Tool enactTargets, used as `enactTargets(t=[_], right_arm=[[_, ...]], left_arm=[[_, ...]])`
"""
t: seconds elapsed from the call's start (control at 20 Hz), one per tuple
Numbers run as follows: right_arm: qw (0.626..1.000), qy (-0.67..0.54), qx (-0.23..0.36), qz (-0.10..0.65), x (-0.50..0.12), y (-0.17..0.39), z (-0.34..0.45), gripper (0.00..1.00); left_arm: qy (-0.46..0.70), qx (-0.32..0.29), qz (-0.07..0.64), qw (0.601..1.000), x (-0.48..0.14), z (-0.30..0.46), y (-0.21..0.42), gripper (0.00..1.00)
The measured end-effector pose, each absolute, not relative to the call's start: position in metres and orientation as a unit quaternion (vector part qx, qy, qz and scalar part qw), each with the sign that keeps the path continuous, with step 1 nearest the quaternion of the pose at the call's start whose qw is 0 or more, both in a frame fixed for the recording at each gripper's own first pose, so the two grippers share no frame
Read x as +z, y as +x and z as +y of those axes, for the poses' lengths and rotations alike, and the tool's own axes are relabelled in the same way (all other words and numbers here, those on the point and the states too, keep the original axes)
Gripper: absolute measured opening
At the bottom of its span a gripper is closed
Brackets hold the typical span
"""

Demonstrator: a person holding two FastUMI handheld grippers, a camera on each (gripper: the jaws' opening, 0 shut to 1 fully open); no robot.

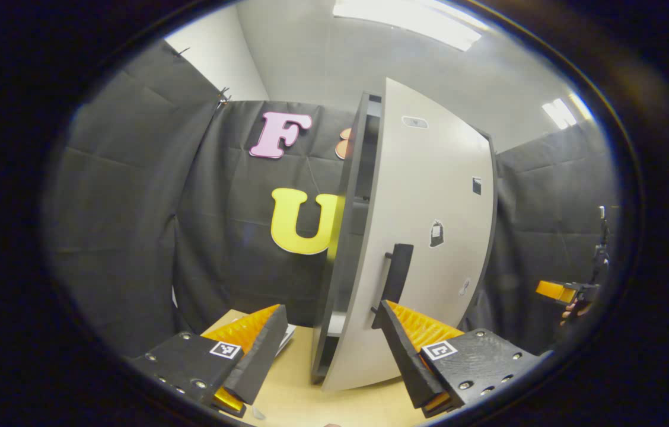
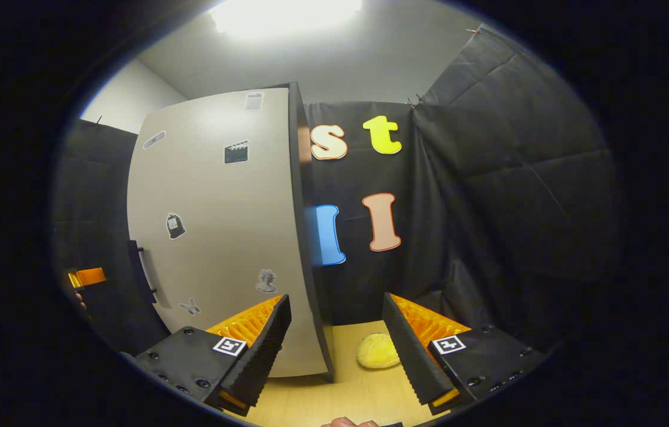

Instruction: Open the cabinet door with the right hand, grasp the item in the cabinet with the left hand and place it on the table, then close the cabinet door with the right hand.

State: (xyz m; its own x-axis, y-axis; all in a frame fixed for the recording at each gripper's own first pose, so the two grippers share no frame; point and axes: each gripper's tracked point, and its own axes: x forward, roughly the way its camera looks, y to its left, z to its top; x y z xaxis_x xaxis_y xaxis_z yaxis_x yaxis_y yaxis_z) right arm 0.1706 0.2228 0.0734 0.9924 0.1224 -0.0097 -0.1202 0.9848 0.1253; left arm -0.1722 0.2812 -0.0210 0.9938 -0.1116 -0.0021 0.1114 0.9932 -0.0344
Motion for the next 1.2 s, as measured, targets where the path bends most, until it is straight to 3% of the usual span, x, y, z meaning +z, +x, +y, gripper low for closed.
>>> enactTargets(t=[0.1, 0.4, 1.15, 1.2], right_arm=[[0.999, 0.029, 0.026, 0.013, 0.067, 0.175, 0.2, 0.98], [0.997, 0.057, 0.052, 0.011, 0.074, 0.182, 0.208, 0.98], [0.995, 0.086, 0.048, 0.032, 0.068, 0.174, 0.212, 0.98], [0.995, 0.086, 0.047, 0.032, 0.068, 0.174, 0.213, 0.98]], left_arm=[[-0.013, -0.06, -0.01, 0.998, -0.014, 0.266, -0.171, 0.92], [0.011, -0.065, -0.015, 0.998, -0.017, 0.246, -0.162, 0.92], [0.008, -0.03, -0.002, 1.0, -0.037, 0.27, -0.174, 0.95], [0.01, -0.03, -0.003, 0.999, -0.037, 0.269, -0.173, 0.92]])
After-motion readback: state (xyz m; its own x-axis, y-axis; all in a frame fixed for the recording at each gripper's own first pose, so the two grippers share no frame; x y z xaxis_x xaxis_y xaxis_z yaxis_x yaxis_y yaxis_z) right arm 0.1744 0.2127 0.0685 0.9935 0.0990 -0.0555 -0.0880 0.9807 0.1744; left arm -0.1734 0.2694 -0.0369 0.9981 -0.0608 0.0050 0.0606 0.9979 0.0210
